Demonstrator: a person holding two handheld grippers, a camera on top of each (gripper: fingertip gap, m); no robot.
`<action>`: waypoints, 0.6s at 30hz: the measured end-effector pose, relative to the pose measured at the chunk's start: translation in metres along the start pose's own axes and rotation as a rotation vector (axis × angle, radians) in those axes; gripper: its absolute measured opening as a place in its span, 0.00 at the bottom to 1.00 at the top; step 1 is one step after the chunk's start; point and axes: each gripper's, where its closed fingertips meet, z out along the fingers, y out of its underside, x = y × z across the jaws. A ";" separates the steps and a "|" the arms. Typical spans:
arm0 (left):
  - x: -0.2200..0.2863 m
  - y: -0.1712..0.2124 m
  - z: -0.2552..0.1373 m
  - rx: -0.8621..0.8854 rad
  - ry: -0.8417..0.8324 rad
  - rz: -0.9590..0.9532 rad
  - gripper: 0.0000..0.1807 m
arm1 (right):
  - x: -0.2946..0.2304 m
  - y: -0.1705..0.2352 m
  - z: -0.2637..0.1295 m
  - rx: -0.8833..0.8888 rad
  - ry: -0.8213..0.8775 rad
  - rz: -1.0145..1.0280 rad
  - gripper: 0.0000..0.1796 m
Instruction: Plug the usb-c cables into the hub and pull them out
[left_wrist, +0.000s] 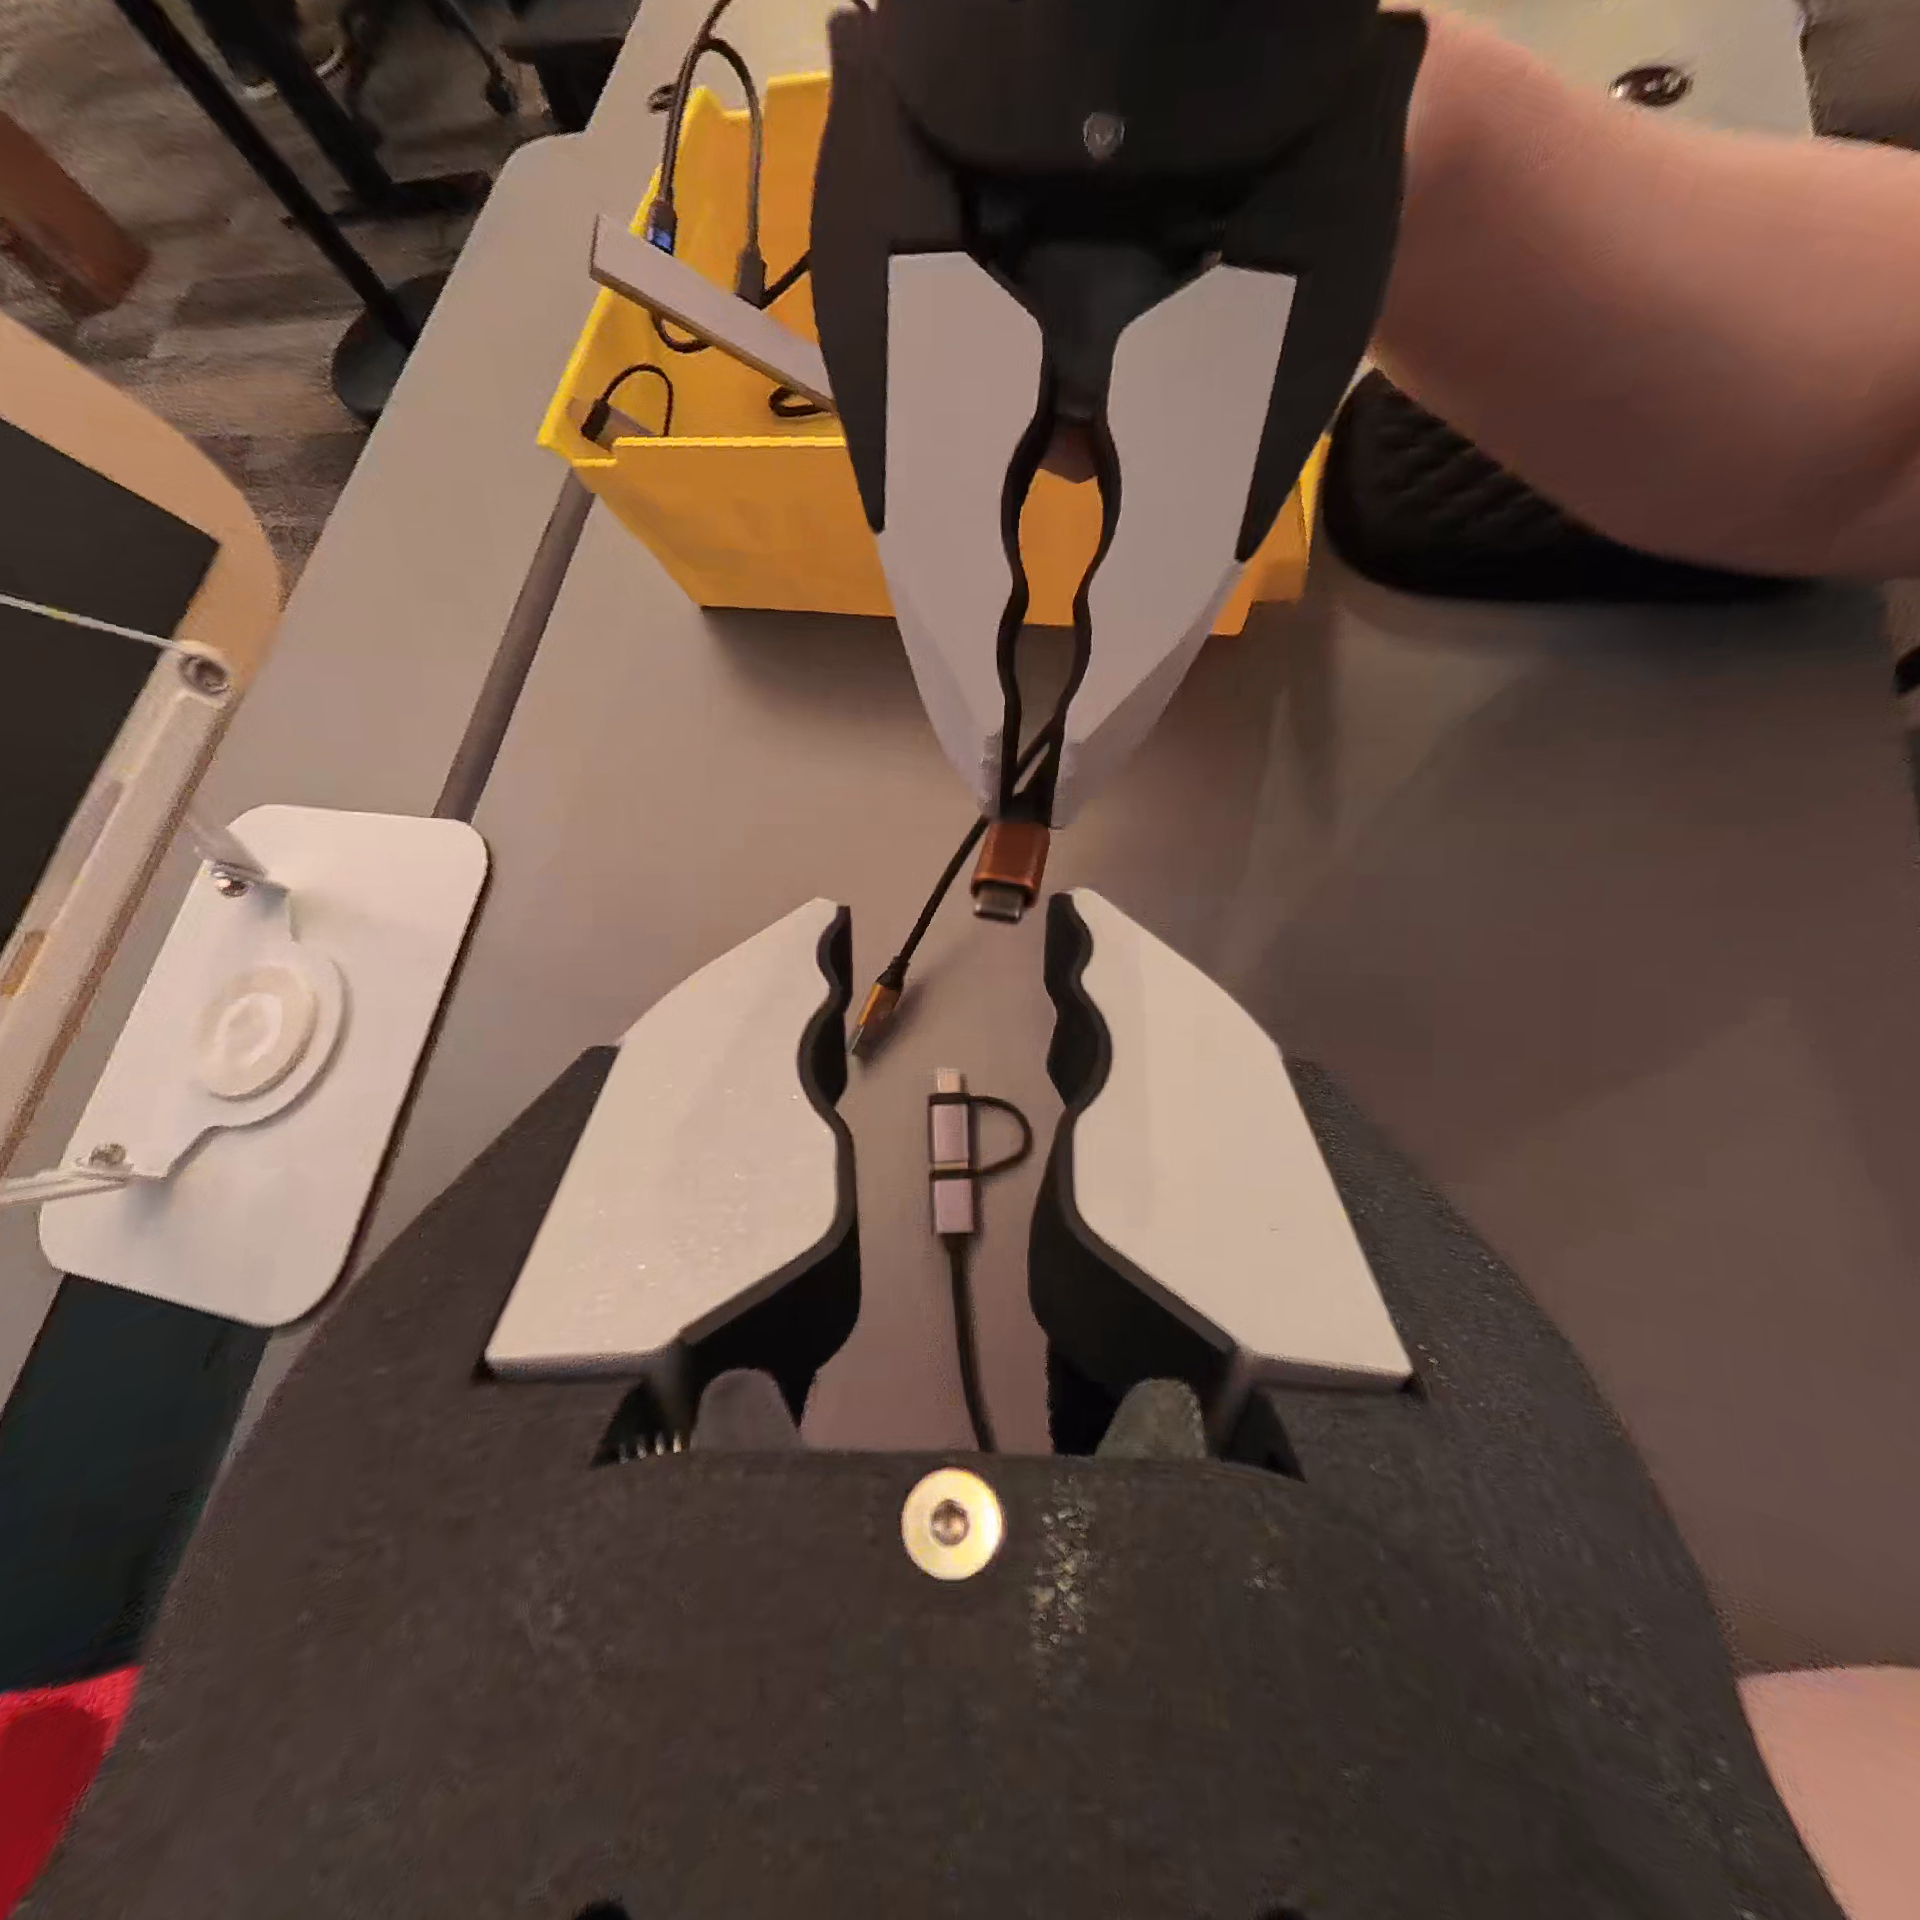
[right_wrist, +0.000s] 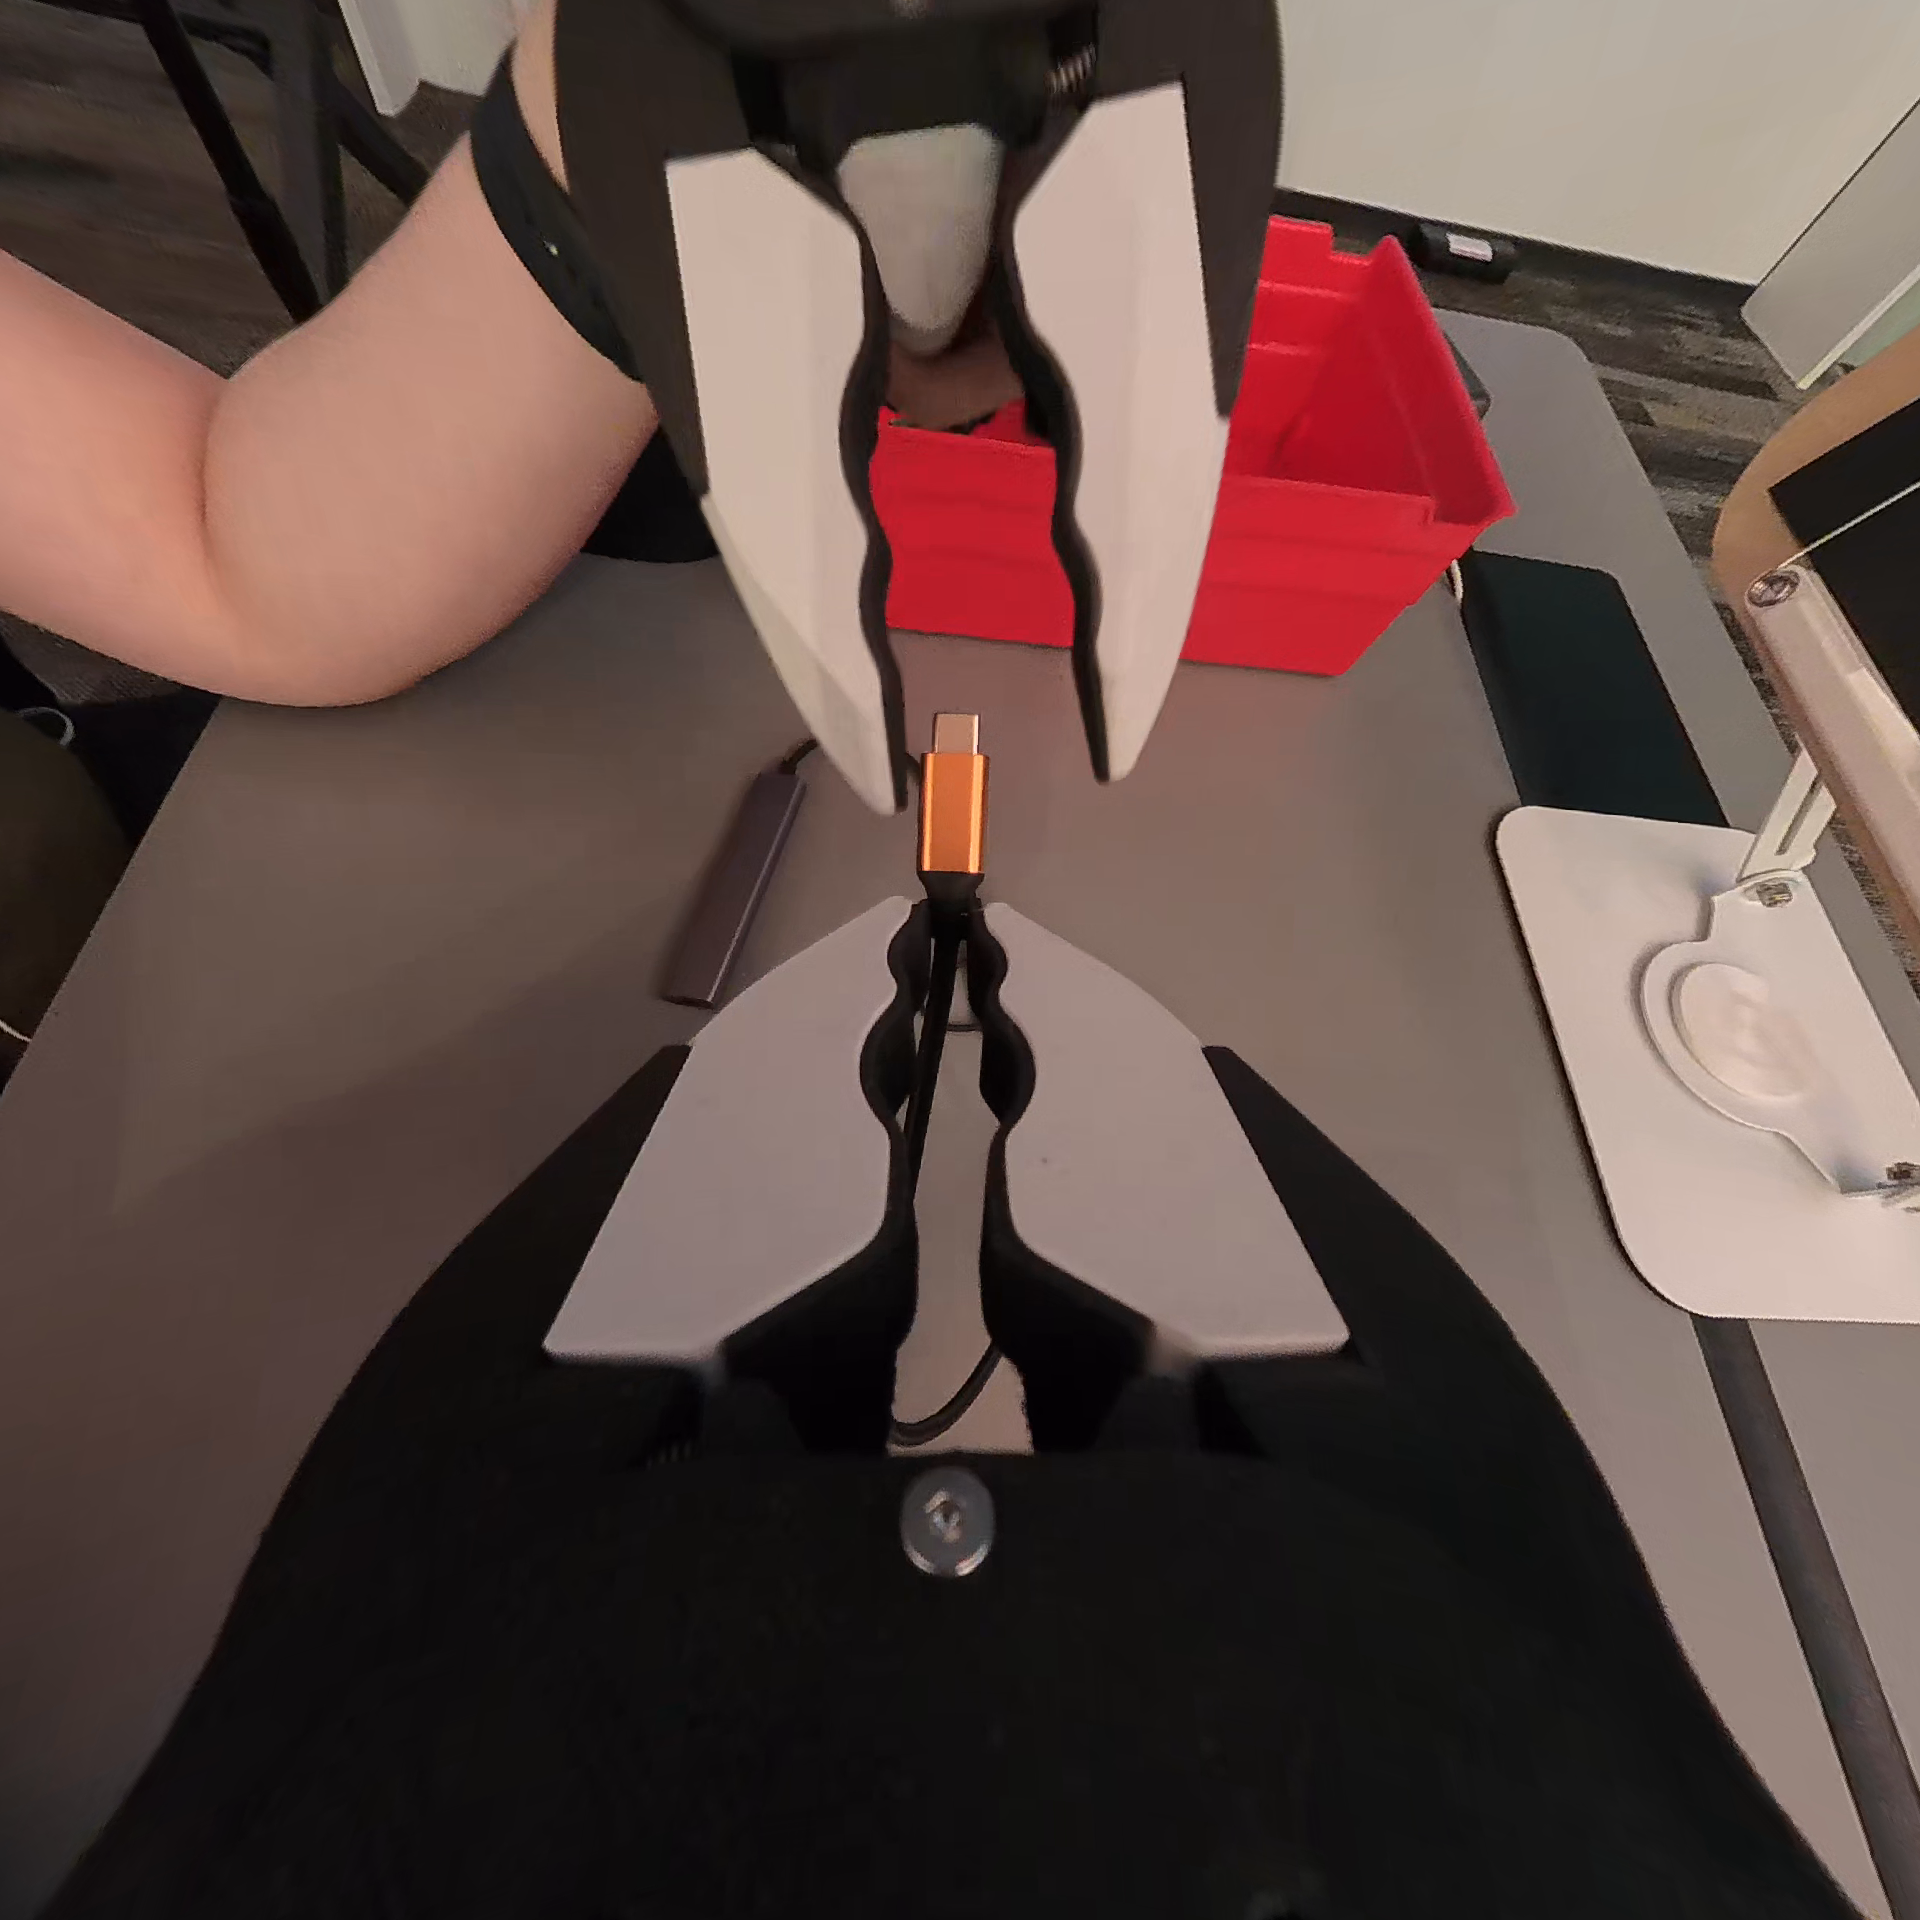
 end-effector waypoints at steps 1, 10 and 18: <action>0.002 -0.001 0.005 -0.005 0.010 0.012 0.19 | 0.000 0.000 0.000 -0.003 0.000 -0.002 0.04; 0.008 -0.002 0.021 0.012 0.065 0.073 0.08 | 0.003 0.009 0.000 -0.030 0.003 0.015 0.04; -0.025 -0.013 0.000 0.104 -0.096 0.001 0.07 | 0.012 -0.030 -0.028 0.168 0.152 -0.077 0.09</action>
